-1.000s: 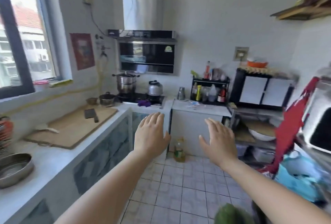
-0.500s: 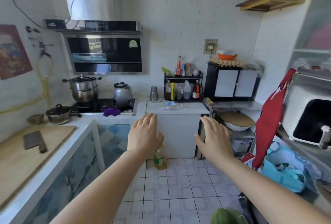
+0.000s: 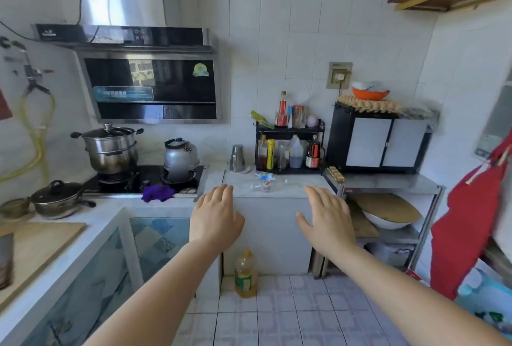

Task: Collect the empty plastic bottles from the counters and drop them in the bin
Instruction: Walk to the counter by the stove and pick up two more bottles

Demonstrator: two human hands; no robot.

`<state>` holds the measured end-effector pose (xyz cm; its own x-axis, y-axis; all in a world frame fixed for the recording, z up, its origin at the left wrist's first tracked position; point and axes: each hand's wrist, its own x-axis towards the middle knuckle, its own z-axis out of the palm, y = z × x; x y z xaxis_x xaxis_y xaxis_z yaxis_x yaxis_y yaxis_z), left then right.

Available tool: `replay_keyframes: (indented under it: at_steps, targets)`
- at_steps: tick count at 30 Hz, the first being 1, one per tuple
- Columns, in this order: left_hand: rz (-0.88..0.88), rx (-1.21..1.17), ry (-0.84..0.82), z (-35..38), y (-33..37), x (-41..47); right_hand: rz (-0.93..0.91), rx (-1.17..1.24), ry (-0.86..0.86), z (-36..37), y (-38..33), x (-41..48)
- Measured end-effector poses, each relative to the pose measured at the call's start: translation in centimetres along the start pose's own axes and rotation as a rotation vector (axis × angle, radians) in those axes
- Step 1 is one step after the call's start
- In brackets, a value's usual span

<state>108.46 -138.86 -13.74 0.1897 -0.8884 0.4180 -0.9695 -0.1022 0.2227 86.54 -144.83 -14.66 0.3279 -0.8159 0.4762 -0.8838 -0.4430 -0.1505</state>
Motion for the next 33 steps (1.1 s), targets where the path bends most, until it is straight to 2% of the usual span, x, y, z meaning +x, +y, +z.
replay_keyframes:
  at_steps: [4, 16, 27, 33]
  targets:
    - [-0.009, 0.000, 0.030, 2.5, 0.7, 7.0, -0.044, 0.008, 0.001, 2.4, 2.9, 7.4]
    - [-0.007, 0.013, 0.009, 12.3, 0.3, 23.0, 0.010, 0.062, 0.002, 11.4, 9.0, 21.7]
    - [0.030, -0.008, -0.051, 22.3, -3.1, 41.4, 0.006, 0.013, -0.021, 22.5, 13.4, 39.0]
    - [0.030, 0.015, -0.110, 28.1, -5.2, 49.6, 0.058, 0.053, -0.070, 29.6, 15.5, 45.7]
